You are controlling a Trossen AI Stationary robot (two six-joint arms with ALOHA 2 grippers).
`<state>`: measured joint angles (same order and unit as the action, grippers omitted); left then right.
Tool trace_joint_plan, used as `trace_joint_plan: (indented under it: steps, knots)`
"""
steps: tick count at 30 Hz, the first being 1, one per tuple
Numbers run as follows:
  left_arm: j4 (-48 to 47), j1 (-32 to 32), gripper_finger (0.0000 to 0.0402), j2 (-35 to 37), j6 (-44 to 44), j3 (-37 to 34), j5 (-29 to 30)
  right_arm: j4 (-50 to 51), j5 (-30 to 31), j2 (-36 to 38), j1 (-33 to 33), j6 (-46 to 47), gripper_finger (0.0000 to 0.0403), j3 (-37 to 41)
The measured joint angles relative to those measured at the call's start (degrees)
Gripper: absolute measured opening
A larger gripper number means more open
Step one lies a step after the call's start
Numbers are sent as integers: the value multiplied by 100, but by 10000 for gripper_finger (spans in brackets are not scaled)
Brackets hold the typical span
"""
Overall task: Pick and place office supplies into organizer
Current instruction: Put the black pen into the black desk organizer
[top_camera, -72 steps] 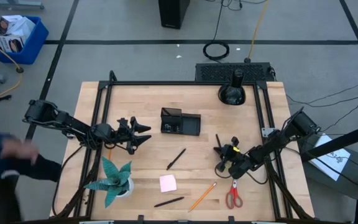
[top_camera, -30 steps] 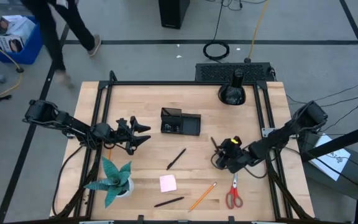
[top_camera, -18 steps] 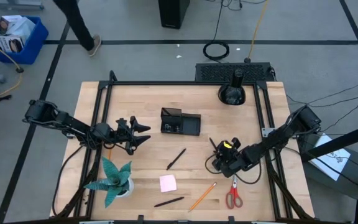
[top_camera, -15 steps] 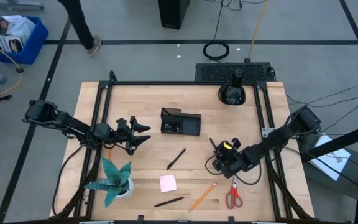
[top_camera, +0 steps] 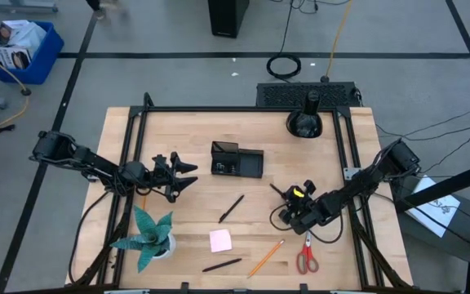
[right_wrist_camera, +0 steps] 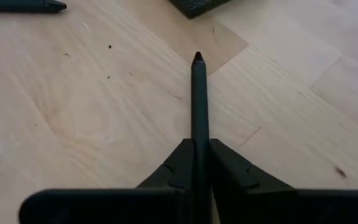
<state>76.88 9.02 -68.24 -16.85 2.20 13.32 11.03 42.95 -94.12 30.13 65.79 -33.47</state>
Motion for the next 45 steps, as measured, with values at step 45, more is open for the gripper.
trace_joint_plan:
  steps: [45]
  knots:
    - [-2279,-466,223,-1,-2723,945,-722,-4240,-310,496,-952,-5178,29,9]
